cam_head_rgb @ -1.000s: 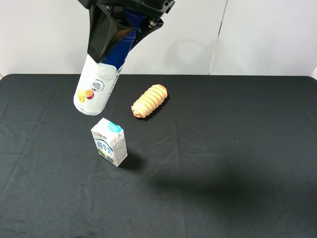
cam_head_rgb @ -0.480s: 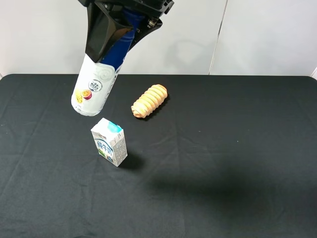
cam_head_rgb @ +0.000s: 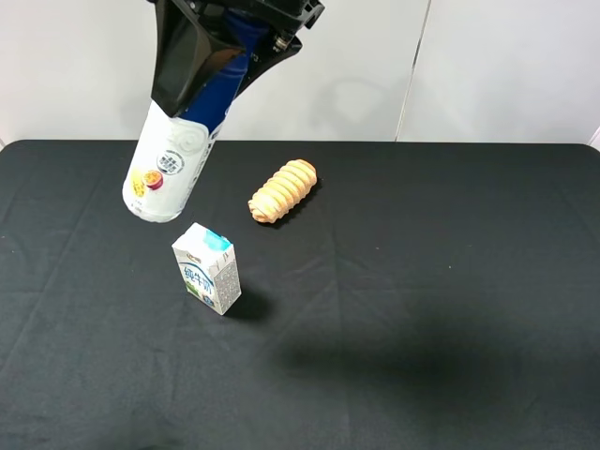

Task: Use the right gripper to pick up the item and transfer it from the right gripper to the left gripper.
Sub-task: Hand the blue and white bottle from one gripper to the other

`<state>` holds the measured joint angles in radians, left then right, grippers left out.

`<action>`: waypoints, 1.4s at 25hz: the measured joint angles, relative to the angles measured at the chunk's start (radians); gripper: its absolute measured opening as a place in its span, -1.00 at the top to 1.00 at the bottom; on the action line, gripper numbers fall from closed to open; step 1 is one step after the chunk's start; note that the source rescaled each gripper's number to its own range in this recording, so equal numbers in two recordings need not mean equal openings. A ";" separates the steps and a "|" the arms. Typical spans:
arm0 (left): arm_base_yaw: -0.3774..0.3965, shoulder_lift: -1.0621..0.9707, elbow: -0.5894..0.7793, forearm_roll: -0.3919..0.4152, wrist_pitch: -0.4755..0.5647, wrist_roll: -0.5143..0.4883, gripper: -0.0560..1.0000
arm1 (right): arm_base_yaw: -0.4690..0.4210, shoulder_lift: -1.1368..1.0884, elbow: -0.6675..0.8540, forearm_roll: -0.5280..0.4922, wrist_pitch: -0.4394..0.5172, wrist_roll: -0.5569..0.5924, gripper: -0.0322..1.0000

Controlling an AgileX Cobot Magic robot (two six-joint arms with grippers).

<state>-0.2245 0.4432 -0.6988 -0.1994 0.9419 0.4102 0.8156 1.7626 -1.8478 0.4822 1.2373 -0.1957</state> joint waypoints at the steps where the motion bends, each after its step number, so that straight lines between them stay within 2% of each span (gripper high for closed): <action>1: -0.018 0.015 -0.001 -0.001 -0.009 0.001 -0.94 | 0.000 0.000 0.000 0.003 0.000 0.000 0.90; 15: -0.261 0.276 -0.091 -0.001 -0.131 0.063 -0.94 | 0.000 0.000 0.002 0.025 0.000 0.005 0.90; 26: -0.358 0.458 -0.096 -0.002 -0.302 0.120 -0.94 | 0.000 0.009 -0.006 0.102 -0.012 0.026 0.90; 35: -0.366 0.495 -0.096 -0.002 -0.375 0.171 -0.94 | 0.000 0.009 -0.006 0.185 -0.054 0.027 0.90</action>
<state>-0.5903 0.9381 -0.7949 -0.2013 0.5674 0.5812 0.8156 1.7716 -1.8540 0.6674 1.1829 -0.1684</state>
